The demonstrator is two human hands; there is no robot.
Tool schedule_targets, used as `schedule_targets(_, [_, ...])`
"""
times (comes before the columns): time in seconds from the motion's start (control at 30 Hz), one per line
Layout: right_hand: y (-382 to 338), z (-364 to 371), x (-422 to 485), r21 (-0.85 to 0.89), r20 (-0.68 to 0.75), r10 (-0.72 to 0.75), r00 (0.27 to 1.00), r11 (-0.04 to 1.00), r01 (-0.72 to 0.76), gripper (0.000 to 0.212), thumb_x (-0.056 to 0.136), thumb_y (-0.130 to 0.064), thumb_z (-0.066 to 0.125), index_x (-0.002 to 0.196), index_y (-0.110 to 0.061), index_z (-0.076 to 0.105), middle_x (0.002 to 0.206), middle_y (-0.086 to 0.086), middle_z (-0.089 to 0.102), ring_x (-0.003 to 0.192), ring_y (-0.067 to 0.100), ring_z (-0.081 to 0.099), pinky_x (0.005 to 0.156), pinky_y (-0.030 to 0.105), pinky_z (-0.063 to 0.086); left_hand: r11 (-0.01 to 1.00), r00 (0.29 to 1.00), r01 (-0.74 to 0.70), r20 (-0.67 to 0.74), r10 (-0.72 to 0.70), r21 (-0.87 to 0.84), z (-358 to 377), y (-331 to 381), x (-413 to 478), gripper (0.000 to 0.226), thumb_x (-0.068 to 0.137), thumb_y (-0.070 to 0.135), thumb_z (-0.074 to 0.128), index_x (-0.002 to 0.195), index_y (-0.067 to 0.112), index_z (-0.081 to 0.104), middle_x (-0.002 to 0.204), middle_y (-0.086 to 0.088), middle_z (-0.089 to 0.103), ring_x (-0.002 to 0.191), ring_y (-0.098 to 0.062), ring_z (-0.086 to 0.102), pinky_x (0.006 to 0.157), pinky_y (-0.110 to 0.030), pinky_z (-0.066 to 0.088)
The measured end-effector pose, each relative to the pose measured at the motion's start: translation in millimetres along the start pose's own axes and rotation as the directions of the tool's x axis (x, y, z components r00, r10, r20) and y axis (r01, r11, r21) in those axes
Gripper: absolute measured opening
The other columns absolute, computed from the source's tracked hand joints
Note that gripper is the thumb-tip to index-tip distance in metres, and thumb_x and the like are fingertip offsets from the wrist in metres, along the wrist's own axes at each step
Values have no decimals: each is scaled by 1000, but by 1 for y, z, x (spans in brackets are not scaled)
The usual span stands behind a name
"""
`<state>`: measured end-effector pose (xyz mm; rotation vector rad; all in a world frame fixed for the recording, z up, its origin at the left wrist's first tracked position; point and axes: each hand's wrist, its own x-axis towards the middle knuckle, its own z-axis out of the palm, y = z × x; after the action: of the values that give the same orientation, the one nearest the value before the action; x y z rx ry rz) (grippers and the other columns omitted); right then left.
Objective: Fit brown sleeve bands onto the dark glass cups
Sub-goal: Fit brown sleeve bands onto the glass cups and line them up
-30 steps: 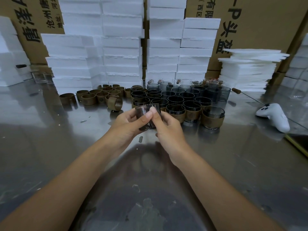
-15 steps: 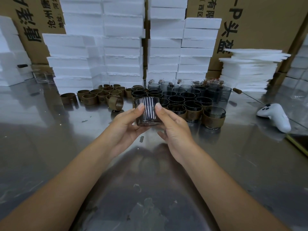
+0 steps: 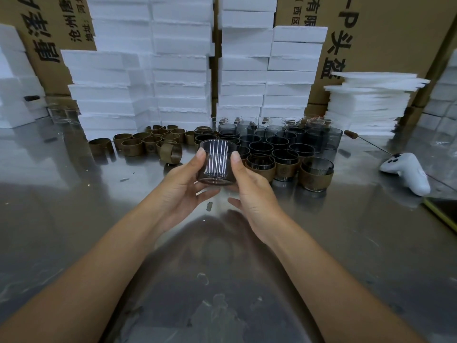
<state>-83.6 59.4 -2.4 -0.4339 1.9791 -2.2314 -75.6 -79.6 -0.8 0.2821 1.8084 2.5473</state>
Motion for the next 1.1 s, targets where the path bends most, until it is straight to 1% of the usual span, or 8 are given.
schedule_targets(0.07, [0, -1, -1, -2, 4, -31, 1000, 1000, 31, 48, 71, -68, 47, 94, -34, 72, 95, -20, 73, 93, -8, 64, 83, 18, 43, 999, 999, -16, -48, 18, 43, 1, 0, 0, 31, 72, 51, 59, 86, 31, 78, 95, 5, 74, 89, -7, 70, 77, -23, 56])
schedule_targets(0.2, [2, -3, 1, 5, -39, -88, 995, 996, 88, 46, 74, -61, 54, 105, -31, 71, 97, -14, 74, 100, 4, 67, 85, 21, 45, 993, 988, -71, -129, 83, 98, -2, -3, 3, 42, 67, 48, 66, 97, 19, 72, 96, 0, 74, 88, -11, 69, 80, -23, 53])
schedule_targets(0.33, [4, -4, 3, 20, -132, -99, 986, 995, 102, 33, 80, -47, 66, 104, -25, 68, 82, -12, 75, 85, 3, 70, 82, 22, 50, 992, 988, -92, -114, 102, 90, 1, -5, 3, 39, 71, 40, 66, 102, 17, 68, 96, -1, 73, 88, -13, 69, 75, -21, 54])
schedule_targets(0.47, [5, -2, 3, 5, -92, -150, 984, 989, 151, 21, 77, -44, 69, 91, -29, 70, 80, -18, 72, 81, -7, 66, 77, 15, 52, 980, 989, -126, -58, 136, 156, 2, -8, 2, 41, 69, 41, 69, 103, 19, 68, 99, 3, 73, 94, -8, 68, 73, -18, 52])
schedule_targets(0.57, [5, -2, 2, -2, -94, -129, 987, 992, 129, 36, 64, -57, 67, 87, -30, 73, 89, -13, 73, 87, -2, 64, 84, 24, 51, 984, 991, -113, -50, 120, 138, 1, -7, 2, 35, 70, 39, 68, 100, 20, 70, 99, 3, 73, 95, -8, 68, 75, -18, 52])
schedule_targets(0.73, [1, -4, 1, 63, -66, -83, 994, 994, 87, 43, 60, -56, 68, 92, -28, 74, 92, -13, 74, 89, -5, 66, 73, 14, 46, 995, 996, -84, -14, 85, 59, 0, -6, 2, 40, 75, 36, 69, 108, 13, 68, 108, -4, 72, 99, -13, 67, 80, -19, 52])
schedule_targets(0.87, [0, -6, 1, 100, -41, -27, 999, 994, 30, 48, 61, -58, 66, 98, -30, 75, 99, -10, 74, 102, 8, 64, 83, 26, 44, 998, 998, -65, 6, 65, 14, -1, -5, 2, 43, 76, 38, 65, 111, 13, 68, 111, -6, 71, 103, -15, 66, 83, -20, 52])
schedule_targets(1.1, [-2, -9, 4, 234, -7, 47, 999, 971, -44, 38, 60, -55, 68, 89, -31, 74, 85, -10, 73, 73, 3, 67, 85, 27, 44, 999, 999, -15, 38, 16, -44, -3, -3, 3, 70, 50, 53, 88, 107, 17, 72, 116, -8, 69, 106, -20, 66, 84, -25, 54])
